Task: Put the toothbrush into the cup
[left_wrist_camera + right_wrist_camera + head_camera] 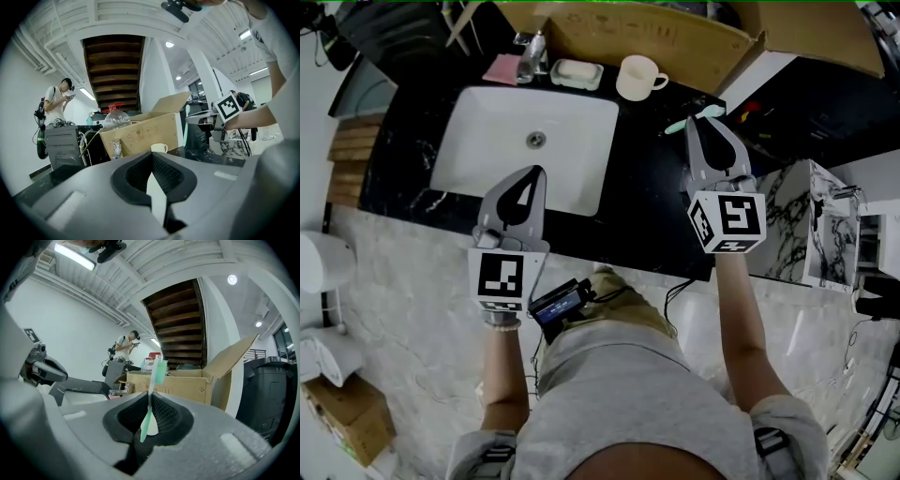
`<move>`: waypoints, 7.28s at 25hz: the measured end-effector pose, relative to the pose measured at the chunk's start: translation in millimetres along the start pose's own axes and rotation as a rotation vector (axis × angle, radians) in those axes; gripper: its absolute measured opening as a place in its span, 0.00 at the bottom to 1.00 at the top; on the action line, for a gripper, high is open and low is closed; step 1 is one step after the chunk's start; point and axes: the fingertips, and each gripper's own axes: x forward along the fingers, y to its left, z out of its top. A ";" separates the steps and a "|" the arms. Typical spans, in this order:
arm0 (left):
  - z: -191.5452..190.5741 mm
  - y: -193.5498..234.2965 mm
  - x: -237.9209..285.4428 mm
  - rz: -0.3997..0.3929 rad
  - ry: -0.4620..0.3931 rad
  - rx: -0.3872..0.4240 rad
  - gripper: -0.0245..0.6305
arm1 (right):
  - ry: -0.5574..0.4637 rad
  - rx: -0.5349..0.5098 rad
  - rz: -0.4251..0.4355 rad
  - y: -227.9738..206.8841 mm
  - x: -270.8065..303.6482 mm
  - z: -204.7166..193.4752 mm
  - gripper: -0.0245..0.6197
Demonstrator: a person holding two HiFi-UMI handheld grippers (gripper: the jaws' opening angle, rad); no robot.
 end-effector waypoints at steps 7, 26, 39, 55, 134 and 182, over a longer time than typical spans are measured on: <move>-0.5 5.3 9.4 0.029 0.011 -0.007 0.05 | -0.029 -0.028 0.028 -12.5 36.1 3.2 0.08; 4.5 16.7 25.2 0.082 0.007 -0.013 0.05 | -0.059 -0.094 0.065 -28.4 115.6 1.1 0.08; -6.9 21.0 26.9 0.122 0.050 -0.029 0.05 | 0.001 -0.167 0.104 -20.1 155.1 -31.4 0.08; -13.1 26.5 29.3 0.149 0.072 -0.035 0.05 | 0.153 -0.308 0.147 -3.5 186.3 -87.7 0.08; 45.2 -49.7 -41.9 -0.165 -0.134 0.042 0.05 | 0.057 0.039 -0.036 56.3 -77.2 0.2 0.02; 29.6 -55.3 -37.0 -0.207 -0.101 0.012 0.05 | 0.108 0.087 -0.027 78.8 -122.8 -11.5 0.03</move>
